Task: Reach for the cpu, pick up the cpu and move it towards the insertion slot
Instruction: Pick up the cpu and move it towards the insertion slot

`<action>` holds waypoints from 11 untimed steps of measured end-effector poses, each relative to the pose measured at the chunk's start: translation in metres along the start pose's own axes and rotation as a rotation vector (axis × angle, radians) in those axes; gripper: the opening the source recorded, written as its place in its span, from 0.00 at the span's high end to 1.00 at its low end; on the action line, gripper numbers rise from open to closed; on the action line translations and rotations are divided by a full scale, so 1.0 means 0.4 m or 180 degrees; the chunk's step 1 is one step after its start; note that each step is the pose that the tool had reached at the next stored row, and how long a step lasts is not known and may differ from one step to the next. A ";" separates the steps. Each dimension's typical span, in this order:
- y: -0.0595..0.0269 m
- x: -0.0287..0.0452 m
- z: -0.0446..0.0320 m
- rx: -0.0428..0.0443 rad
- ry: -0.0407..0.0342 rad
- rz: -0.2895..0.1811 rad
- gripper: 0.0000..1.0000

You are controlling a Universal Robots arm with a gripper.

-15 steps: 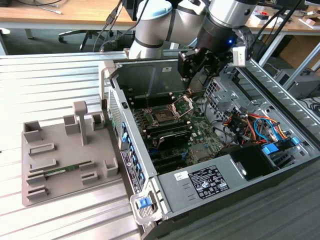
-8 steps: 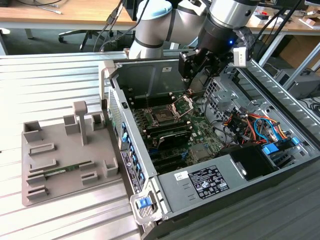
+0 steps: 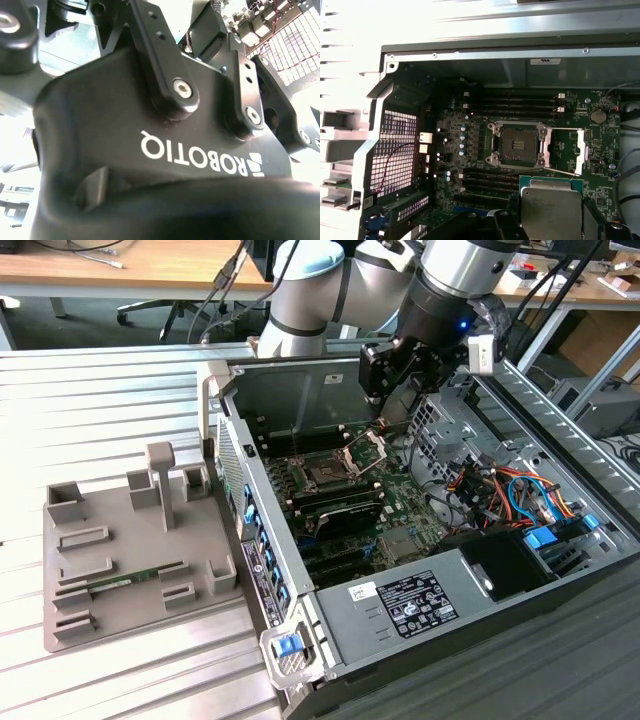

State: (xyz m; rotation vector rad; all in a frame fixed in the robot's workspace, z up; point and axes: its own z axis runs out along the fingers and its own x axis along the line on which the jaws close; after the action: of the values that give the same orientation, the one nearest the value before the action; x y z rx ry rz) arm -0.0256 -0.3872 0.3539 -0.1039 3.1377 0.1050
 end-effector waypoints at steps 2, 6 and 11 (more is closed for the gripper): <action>0.001 0.000 0.001 0.0000 0.0000 -0.0001 0.45; 0.004 0.000 0.003 0.0000 0.0000 0.0000 0.45; 0.007 -0.001 0.006 0.0000 0.0000 -0.0001 0.45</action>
State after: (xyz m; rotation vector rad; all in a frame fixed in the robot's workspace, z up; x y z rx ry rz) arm -0.0256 -0.3842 0.3518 -0.1042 3.1377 0.1049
